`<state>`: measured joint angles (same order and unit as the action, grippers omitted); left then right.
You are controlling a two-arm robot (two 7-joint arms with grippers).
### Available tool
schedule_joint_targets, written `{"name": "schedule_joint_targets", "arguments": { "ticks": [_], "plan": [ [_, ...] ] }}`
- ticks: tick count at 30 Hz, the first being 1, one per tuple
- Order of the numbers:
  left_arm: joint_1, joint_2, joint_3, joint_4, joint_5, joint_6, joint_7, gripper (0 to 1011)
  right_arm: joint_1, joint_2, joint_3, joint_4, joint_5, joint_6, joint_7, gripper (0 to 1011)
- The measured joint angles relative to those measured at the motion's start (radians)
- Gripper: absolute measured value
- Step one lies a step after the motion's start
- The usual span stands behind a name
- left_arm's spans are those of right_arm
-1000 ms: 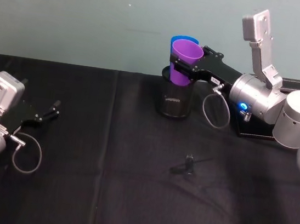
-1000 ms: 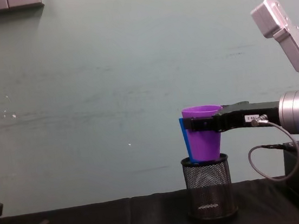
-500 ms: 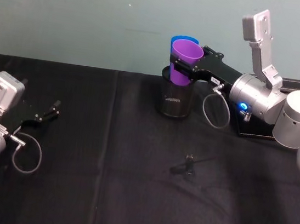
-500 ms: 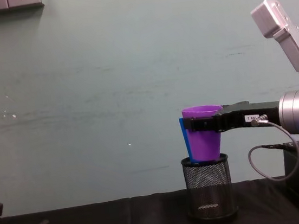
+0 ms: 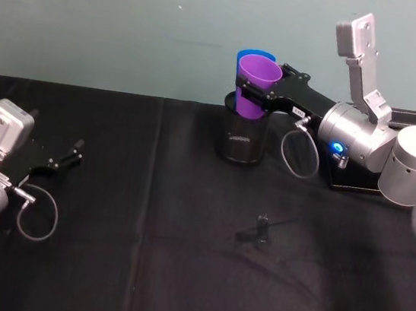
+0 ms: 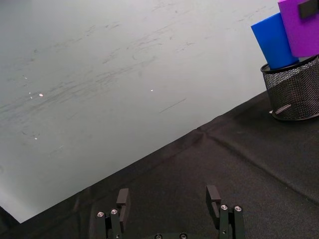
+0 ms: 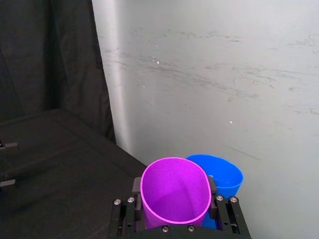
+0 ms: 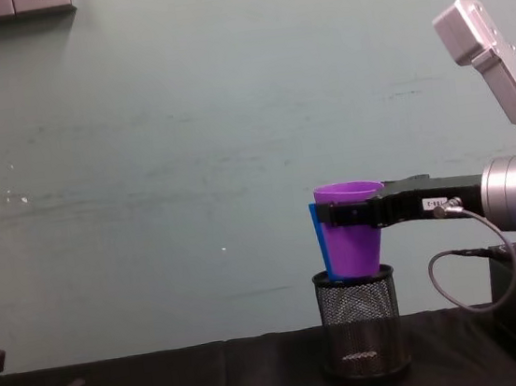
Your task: Pick up one cup with a gripper and tap it against the other cup.
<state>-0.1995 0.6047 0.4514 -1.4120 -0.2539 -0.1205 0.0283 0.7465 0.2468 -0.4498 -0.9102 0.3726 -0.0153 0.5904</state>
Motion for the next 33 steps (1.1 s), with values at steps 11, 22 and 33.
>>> {"name": "schedule_joint_targets", "arguments": {
  "ticks": [11, 22, 33],
  "plan": [
    [0.0, 0.0, 0.0, 0.0, 0.0, 0.0, 0.0, 1000, 0.0, 0.0, 0.0, 0.0, 0.0, 0.0, 0.0, 722],
    [0.0, 0.0, 0.0, 0.0, 0.0, 0.0, 0.0, 1000, 0.0, 0.0, 0.0, 0.0, 0.0, 0.0, 0.0, 723],
    [0.0, 0.0, 0.0, 0.0, 0.0, 0.0, 0.0, 1000, 0.0, 0.0, 0.0, 0.0, 0.0, 0.0, 0.0, 723]
  ]
}}
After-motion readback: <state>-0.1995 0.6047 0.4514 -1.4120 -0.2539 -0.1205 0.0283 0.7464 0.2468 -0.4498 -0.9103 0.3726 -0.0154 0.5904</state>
